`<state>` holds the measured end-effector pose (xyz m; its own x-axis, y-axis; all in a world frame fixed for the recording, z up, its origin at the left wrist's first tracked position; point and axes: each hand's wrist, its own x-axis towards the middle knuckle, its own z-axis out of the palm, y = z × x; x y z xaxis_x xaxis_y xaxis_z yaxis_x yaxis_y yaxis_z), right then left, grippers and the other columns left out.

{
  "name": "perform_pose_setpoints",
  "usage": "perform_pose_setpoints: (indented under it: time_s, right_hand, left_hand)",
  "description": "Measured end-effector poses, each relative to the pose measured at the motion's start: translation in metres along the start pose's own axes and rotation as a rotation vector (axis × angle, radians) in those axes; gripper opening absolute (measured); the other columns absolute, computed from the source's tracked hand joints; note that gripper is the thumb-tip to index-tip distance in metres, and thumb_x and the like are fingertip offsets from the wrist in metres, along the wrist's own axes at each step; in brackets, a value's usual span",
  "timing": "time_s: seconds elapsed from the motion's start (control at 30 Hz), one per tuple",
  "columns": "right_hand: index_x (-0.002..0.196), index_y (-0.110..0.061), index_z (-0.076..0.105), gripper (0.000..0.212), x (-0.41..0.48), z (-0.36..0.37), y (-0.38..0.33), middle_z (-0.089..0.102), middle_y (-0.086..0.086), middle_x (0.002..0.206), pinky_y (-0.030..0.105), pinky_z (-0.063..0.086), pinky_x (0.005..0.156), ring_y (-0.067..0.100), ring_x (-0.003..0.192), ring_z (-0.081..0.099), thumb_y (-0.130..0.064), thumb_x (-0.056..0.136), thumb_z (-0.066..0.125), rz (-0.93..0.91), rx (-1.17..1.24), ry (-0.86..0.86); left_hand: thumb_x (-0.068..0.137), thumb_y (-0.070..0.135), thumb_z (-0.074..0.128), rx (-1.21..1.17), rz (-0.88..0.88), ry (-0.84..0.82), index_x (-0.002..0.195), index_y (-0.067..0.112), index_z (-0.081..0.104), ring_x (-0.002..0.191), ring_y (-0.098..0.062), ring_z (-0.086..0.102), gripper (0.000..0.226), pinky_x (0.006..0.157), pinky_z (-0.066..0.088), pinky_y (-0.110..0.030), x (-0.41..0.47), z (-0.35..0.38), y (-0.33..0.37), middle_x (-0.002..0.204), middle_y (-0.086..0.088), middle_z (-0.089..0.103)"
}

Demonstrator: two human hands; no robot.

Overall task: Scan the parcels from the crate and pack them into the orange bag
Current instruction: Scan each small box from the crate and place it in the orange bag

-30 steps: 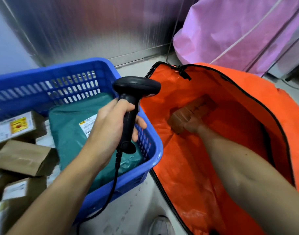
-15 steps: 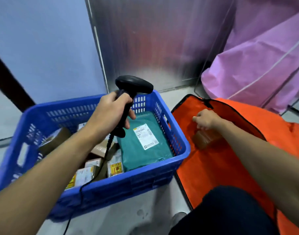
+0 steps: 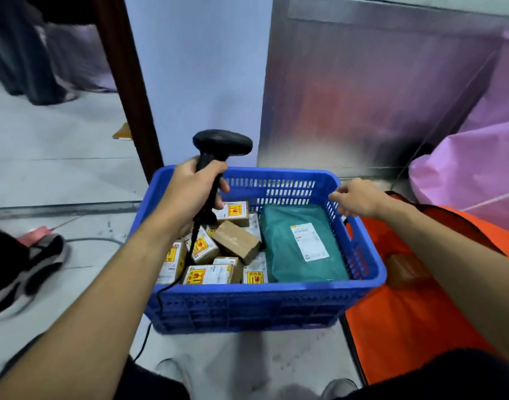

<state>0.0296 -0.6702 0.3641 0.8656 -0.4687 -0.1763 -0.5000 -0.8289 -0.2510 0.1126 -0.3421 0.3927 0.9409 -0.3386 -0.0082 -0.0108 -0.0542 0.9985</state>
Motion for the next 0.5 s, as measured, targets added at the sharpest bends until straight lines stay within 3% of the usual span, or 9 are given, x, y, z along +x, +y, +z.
perform_pose_setpoints:
  time_s: [0.13, 0.23, 0.37, 0.5]
  right_hand:
    - [0.084, -0.008, 0.072, 0.032, 0.009, 0.032, -0.043, 0.075, -0.003, 0.068, 0.038, 0.058, 0.084, 0.016, 0.071, 0.072, -0.031, 0.099, 0.055, -0.105, 0.020, -0.054]
    - [0.083, -0.007, 0.071, 0.031, 0.014, 0.059, -0.071, 0.076, -0.001, 0.071, 0.035, 0.059, 0.081, 0.010, 0.066, 0.072, -0.029, 0.099, 0.055, -0.166, 0.054, -0.079]
    - [0.084, -0.024, 0.064, 0.026, 0.015, 0.100, -0.115, 0.073, 0.001, 0.085, 0.038, 0.059, 0.081, 0.020, 0.081, 0.073, -0.041, 0.102, 0.056, -0.222, 0.095, -0.179]
    - [0.116, -0.020, 0.065, 0.042, 0.023, 0.156, -0.146, 0.073, 0.005, 0.107, 0.041, 0.057, 0.089, 0.022, 0.095, 0.068, -0.057, 0.097, 0.059, -0.224, 0.061, -0.389]
  left_hand:
    - [0.099, 0.024, 0.064, 0.048, 0.008, -0.007, 0.099, 0.008, 0.065, 0.048, -0.020, 0.055, 0.016, 0.063, 0.052, -0.039, 0.007, -0.027, 0.002, 0.064, -0.002, 0.068]
    - [0.094, 0.026, 0.069, 0.131, 0.021, 0.017, 0.088, 0.011, 0.066, 0.047, -0.021, 0.054, 0.016, 0.063, 0.052, -0.039, 0.016, -0.043, -0.009, 0.064, -0.004, 0.067]
    - [0.095, 0.024, 0.070, 0.216, -0.028, 0.077, 0.087, 0.011, 0.065, 0.042, -0.017, 0.052, 0.016, 0.050, 0.046, -0.027, 0.026, -0.059, -0.037, 0.063, -0.005, 0.065]
    - [0.094, 0.033, 0.068, 0.343, -0.092, 0.085, 0.092, 0.013, 0.067, 0.043, -0.015, 0.056, 0.020, 0.052, 0.046, -0.029, 0.037, -0.072, -0.049, 0.064, -0.003, 0.068]
